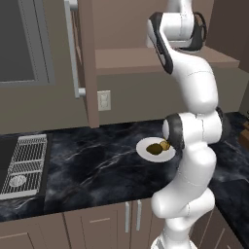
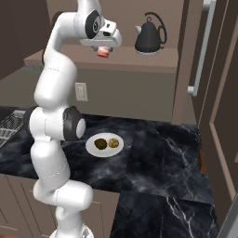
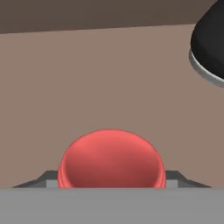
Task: Pick the avocado and bread from the counter and place them on the plate. Then pick the jam from the cabinet and place it next to the plate. Lastly close the cabinet door.
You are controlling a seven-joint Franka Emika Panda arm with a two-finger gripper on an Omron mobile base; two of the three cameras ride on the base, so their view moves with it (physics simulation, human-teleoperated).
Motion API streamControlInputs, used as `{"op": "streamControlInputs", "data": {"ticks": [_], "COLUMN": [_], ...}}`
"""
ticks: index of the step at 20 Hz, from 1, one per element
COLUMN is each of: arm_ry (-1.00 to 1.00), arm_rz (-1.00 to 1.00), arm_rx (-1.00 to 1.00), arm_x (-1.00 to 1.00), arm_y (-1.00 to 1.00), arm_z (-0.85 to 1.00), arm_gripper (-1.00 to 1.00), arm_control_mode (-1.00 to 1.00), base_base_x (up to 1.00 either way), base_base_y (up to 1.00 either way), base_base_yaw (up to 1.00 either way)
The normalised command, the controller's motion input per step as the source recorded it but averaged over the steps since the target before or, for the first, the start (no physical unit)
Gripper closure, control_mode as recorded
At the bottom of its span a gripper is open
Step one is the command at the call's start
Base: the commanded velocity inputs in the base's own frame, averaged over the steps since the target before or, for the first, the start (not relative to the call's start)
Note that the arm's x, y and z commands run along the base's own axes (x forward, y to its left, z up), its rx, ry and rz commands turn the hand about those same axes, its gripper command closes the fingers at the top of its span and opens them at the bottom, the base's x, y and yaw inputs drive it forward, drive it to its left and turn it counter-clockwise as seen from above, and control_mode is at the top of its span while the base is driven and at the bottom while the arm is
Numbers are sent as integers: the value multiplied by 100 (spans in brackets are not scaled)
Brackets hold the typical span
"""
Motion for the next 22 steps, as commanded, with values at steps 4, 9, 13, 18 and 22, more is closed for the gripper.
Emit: {"op": "streamControlInputs", "data": {"ticks": [4, 9, 13, 18, 22], "arm_ry": [-6, -8, -12, -9, -8], "arm_rz": [11, 11, 10, 6, 4], "arm_rx": [1, 4, 5, 5, 2], "arm_x": [-100, -100, -100, -100, -100], "arm_y": [19, 13, 3, 0, 0], "arm_z": [-35, 0, -2, 0, -6], "arm_gripper": [100, 100, 100, 100, 100], "arm_control_mode": [-100, -100, -100, -100, -100], "base_base_x": [0, 0, 0, 0, 0], "base_base_y": [0, 0, 0, 0, 0], "base_base_yaw": [0, 0, 0, 0, 0]}}
